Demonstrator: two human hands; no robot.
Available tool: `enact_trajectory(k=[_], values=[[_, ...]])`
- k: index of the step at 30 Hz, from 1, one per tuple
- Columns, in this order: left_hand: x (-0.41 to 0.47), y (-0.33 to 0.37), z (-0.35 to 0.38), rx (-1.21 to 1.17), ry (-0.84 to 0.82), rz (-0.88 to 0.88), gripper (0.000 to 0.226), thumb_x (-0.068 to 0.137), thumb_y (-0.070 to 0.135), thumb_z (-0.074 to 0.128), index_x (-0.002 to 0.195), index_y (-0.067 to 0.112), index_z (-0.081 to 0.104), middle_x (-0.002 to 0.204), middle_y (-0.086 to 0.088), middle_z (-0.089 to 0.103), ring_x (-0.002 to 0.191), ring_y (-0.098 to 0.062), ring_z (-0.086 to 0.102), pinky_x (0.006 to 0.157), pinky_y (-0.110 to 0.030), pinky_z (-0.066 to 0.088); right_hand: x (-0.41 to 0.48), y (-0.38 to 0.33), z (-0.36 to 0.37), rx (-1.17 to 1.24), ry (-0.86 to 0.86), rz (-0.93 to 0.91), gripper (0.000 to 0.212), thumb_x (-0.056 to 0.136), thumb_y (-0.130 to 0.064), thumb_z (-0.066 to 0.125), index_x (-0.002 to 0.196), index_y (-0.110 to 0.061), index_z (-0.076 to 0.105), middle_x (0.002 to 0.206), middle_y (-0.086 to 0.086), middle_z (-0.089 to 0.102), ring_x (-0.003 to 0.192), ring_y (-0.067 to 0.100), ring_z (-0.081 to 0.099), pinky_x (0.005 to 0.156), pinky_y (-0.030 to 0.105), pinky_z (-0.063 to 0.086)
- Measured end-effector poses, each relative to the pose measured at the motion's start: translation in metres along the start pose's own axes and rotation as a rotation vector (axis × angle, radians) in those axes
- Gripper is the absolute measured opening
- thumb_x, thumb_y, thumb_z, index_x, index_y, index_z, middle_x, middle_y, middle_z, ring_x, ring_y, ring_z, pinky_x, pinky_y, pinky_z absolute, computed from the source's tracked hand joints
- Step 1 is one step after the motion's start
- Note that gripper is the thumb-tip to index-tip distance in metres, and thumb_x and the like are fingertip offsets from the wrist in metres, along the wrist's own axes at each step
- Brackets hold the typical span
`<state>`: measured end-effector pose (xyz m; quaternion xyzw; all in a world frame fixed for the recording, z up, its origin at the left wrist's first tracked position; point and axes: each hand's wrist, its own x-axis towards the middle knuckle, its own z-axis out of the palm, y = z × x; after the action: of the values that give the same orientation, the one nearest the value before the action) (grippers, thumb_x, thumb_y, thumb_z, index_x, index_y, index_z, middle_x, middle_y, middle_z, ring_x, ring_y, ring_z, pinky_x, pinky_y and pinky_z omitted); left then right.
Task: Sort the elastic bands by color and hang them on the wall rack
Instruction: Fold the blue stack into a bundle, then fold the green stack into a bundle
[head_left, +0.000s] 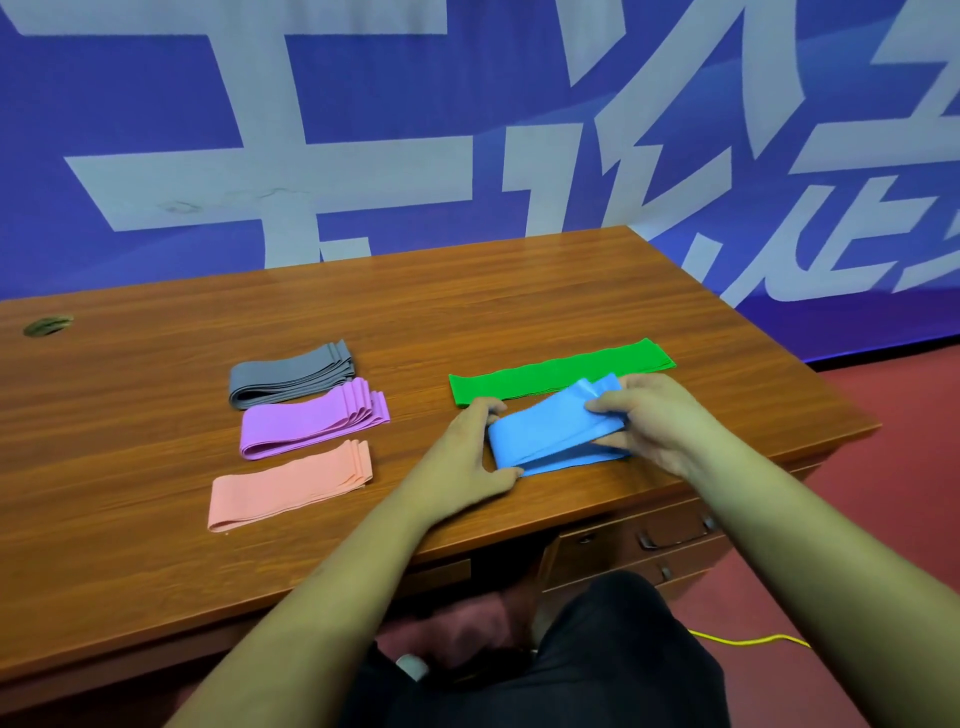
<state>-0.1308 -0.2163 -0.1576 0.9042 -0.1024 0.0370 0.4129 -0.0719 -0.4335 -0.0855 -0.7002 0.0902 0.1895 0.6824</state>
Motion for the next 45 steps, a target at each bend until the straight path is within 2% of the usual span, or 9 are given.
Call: enact_trajectory(k=[5,9,15,19,24,29,35,42,45], values=[[0.002,-0.003,0.002,0.067,0.001,0.084,0.062,0.074,0.031,0.076,0.125,0.027,0.042,0.119,0.006,0.051,0.112,-0.012,0.049,0.102,-0.033,0.041,0.010,0.027,-0.015,-0.421,0.225,-0.167,0.013,0.080,0.000,0.071,0.078,-0.005,0.059,0.079,0.014,0.062,0.069,0.023,0.063,0.064,0.039,0.060],[0.000,-0.006,0.005,0.146,0.037,0.147,0.043,0.079,0.034,0.074,0.116,0.028,0.052,0.116,0.009,0.054,0.110,-0.011,0.046,0.101,-0.033,0.040,0.010,0.034,-0.017,-0.795,0.322,-0.334,0.017,0.077,-0.012,0.074,0.080,0.001,0.063,0.071,0.011,0.060,0.070,0.027,0.057,0.061,0.032,0.039],[0.000,-0.007,0.007,0.101,0.110,0.178,0.033,0.082,0.043,0.068,0.111,0.028,0.061,0.111,0.011,0.058,0.107,-0.008,0.050,0.096,-0.021,0.038,0.006,0.041,-0.019,-0.790,0.342,-0.371,0.013,0.076,-0.011,0.069,0.075,-0.001,0.061,0.065,0.004,0.055,0.068,0.023,0.055,0.061,0.031,0.039],[0.002,-0.011,0.009,0.135,0.100,0.194,0.034,0.080,0.048,0.062,0.106,0.026,0.063,0.108,0.012,0.059,0.106,-0.010,0.052,0.097,-0.028,0.042,0.012,0.038,-0.021,-0.754,0.327,-0.294,0.020,0.073,-0.011,0.069,0.062,-0.008,0.052,0.061,0.006,0.049,0.062,0.023,0.048,0.052,0.030,0.032],[0.001,-0.011,0.009,0.163,0.086,0.152,0.041,0.075,0.056,0.060,0.105,0.028,0.065,0.108,0.011,0.054,0.107,-0.009,0.048,0.099,-0.027,0.039,0.008,0.051,-0.023,-0.913,0.305,-0.428,0.036,0.082,-0.017,0.068,0.115,-0.024,0.055,0.102,0.001,0.053,0.097,0.018,0.052,0.085,0.032,0.047],[0.002,-0.003,0.002,0.086,0.119,0.127,0.030,0.082,0.050,0.061,0.105,0.030,0.065,0.105,0.012,0.056,0.107,-0.004,0.048,0.094,-0.010,0.032,0.002,0.056,-0.026,-1.067,0.268,-0.608,0.021,0.090,-0.023,0.061,0.110,-0.025,0.068,0.104,-0.002,0.044,0.104,0.015,0.044,0.093,0.032,0.046],[0.028,0.002,-0.015,0.060,0.348,-0.126,0.005,0.089,0.014,0.063,0.092,0.017,0.061,0.092,0.000,0.058,0.075,-0.002,0.054,0.069,-0.009,0.037,0.024,0.026,-0.016,-0.981,0.182,-0.701,0.025,0.092,-0.026,0.059,0.112,-0.014,0.069,0.113,0.004,0.056,0.111,0.019,0.052,0.100,0.032,0.042],[0.063,-0.004,-0.024,0.071,0.432,-0.581,0.035,0.086,0.022,0.063,0.111,0.001,0.052,0.114,-0.019,0.061,0.107,-0.036,0.056,0.081,-0.035,0.042,0.053,0.008,0.011,-1.088,-0.119,-0.672,0.037,0.099,-0.029,0.050,0.129,-0.011,0.061,0.138,0.003,0.057,0.131,0.017,0.047,0.108,0.023,0.030],[0.077,0.000,-0.029,0.148,0.331,-0.714,0.027,0.084,0.029,0.064,0.090,0.005,0.055,0.107,-0.019,0.064,0.098,-0.037,0.061,0.073,-0.035,0.044,0.059,0.007,0.013,-1.142,-0.187,-0.621,0.038,0.100,-0.034,0.047,0.130,-0.014,0.060,0.138,0.002,0.058,0.129,0.018,0.048,0.109,0.030,0.035]])
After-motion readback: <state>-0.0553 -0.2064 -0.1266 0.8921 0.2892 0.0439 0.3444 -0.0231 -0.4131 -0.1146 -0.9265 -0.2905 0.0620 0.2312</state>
